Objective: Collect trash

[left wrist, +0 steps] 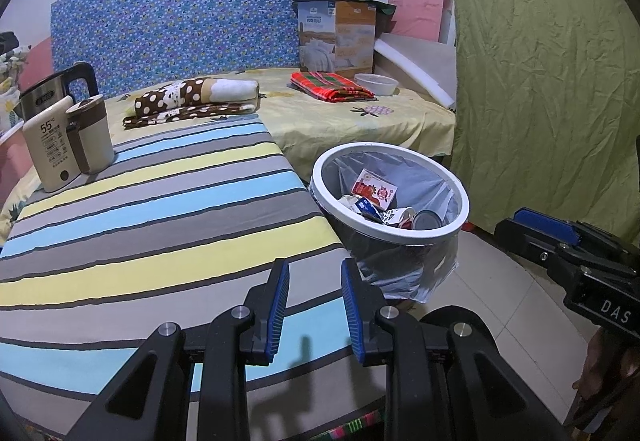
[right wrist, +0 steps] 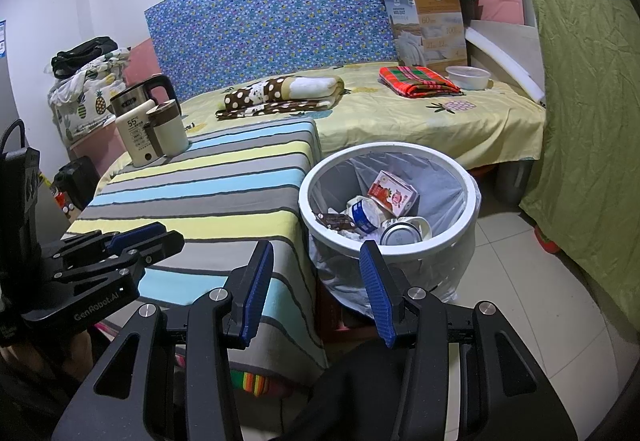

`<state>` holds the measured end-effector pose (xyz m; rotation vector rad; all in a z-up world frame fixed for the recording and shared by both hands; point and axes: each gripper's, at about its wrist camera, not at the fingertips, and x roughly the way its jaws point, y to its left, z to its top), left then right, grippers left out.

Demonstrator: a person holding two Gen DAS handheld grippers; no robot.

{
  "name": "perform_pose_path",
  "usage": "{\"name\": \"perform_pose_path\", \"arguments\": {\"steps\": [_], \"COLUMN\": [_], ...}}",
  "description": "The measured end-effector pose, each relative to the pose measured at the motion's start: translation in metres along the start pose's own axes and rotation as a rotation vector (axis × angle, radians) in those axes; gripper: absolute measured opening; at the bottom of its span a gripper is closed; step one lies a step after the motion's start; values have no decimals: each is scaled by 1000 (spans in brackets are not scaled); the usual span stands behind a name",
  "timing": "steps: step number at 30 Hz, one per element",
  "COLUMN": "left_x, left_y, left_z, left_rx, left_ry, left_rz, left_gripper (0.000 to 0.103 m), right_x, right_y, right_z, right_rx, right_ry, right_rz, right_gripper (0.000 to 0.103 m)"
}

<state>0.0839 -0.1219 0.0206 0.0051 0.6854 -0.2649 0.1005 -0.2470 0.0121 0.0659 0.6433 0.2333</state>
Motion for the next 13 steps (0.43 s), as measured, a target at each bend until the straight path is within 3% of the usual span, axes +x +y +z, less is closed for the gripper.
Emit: {"name": "perform_pose_path", "arguments": {"steps": [13], "left_x": [3], "left_y": [-5], "left_z": [0], "left_rx": [17], "left_ry": [4], "left_rz": [-8], "left_gripper": [27], "right_x": [0], "right_y": [-1], "right_z": [0], "right_rx": [3], "right_ry": [0], "right_rz": [-1], "right_gripper": [47]}}
